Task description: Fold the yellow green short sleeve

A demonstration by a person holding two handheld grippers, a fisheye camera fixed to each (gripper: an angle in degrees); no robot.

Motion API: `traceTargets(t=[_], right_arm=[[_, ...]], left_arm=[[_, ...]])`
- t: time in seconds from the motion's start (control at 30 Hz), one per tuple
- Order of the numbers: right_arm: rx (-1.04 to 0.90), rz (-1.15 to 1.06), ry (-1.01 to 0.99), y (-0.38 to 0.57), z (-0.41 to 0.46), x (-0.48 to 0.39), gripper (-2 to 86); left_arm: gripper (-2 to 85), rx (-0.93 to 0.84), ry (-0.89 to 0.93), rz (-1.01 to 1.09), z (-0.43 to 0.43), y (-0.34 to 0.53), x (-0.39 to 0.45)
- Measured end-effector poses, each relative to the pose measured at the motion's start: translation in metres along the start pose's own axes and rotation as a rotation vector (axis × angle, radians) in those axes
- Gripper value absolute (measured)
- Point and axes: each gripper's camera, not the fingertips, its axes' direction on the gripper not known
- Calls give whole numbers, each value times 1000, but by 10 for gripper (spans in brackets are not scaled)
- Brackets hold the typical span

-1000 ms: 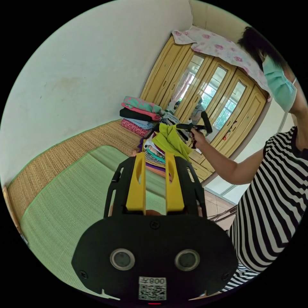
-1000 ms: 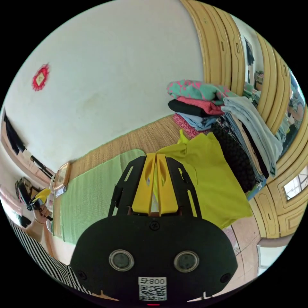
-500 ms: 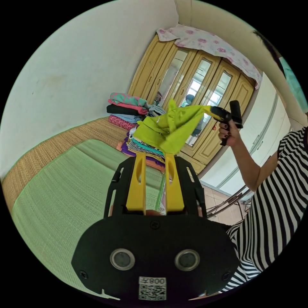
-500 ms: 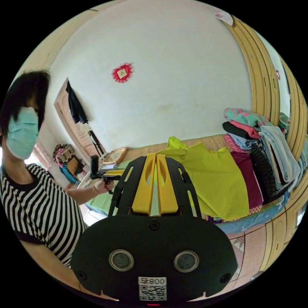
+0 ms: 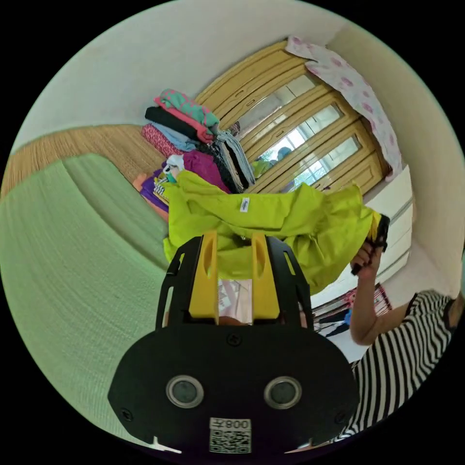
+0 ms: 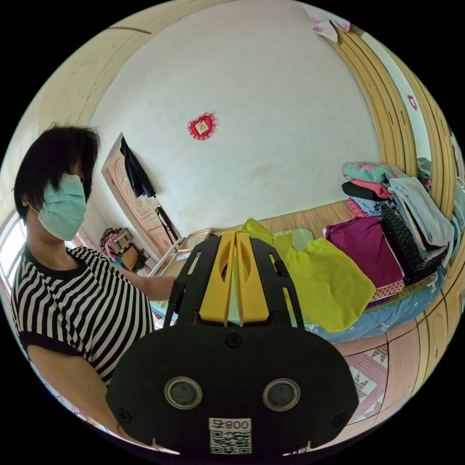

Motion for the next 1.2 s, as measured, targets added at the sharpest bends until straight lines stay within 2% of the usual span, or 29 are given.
traceTargets(t=[0.17, 0.4, 0.7, 0.87, 1.03, 1.1, 1.2], right_arm=[[-40, 23, -43, 30, -2, 8, 0], [-96, 49, -84, 59, 1, 21, 0], [-127, 65, -165, 88, -3, 30, -1], [-139, 69, -205, 98, -5, 29, 0], [-152, 68, -209, 103, -9, 22, 0], [-156, 68, -199, 105, -13, 18, 0], [-138, 61, -199, 105, -22, 10, 0]], left_arm=[[122, -60, 97, -180, 31, -2, -59], [128, -106, 123, -458, 52, 30, -142], [130, -32, 59, -604, 25, 75, -185], [121, -124, 102, -625, 37, 87, -186], [44, -198, 111, -617, 42, 100, -171], [30, -172, 83, -583, 27, 107, -156], [24, -117, 135, -541, -3, 122, -134]])
